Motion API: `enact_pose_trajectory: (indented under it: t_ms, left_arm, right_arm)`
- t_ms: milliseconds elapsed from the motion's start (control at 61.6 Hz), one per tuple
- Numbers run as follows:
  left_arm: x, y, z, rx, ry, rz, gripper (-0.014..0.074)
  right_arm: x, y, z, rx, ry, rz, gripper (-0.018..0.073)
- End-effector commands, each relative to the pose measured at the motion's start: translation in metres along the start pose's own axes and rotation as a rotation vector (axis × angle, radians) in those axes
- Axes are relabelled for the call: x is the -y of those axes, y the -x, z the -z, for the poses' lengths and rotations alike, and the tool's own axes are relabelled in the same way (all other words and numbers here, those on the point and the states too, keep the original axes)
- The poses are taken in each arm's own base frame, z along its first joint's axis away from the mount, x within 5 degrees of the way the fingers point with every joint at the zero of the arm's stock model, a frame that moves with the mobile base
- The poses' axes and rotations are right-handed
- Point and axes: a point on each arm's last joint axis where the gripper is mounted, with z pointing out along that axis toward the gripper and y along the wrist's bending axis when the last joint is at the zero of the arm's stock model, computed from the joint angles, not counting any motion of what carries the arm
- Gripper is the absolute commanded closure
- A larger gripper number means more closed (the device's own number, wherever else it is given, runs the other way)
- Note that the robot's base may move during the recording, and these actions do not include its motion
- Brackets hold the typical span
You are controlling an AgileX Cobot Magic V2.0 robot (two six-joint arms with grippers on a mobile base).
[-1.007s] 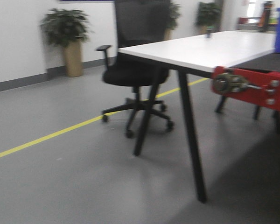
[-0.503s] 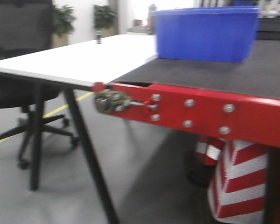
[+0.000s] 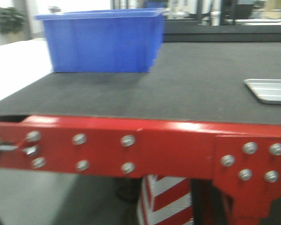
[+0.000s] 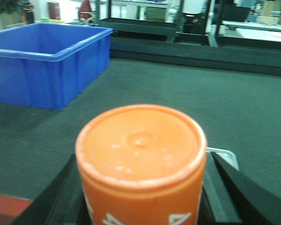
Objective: Grab orange capacitor from left shelf to right conveyor
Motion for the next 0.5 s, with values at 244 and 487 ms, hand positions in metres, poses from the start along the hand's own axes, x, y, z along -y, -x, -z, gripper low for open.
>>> enact_pose_trajectory:
  t_ms: [244,487]
  left_arm:
    - [-0.0031,0.0107,0.0017,0.109,0.055,0.0,0.0723]
    - [-0.0021,0.0107,0.0016,0.109,0.037,0.001,0.0723]
  right_arm:
    - [-0.0003,0.0172,0.0018,0.108,0.002,0.011,0.044]
    - [-0.0003,0.0172,0.0018,0.108,0.002,0.011,0.044]
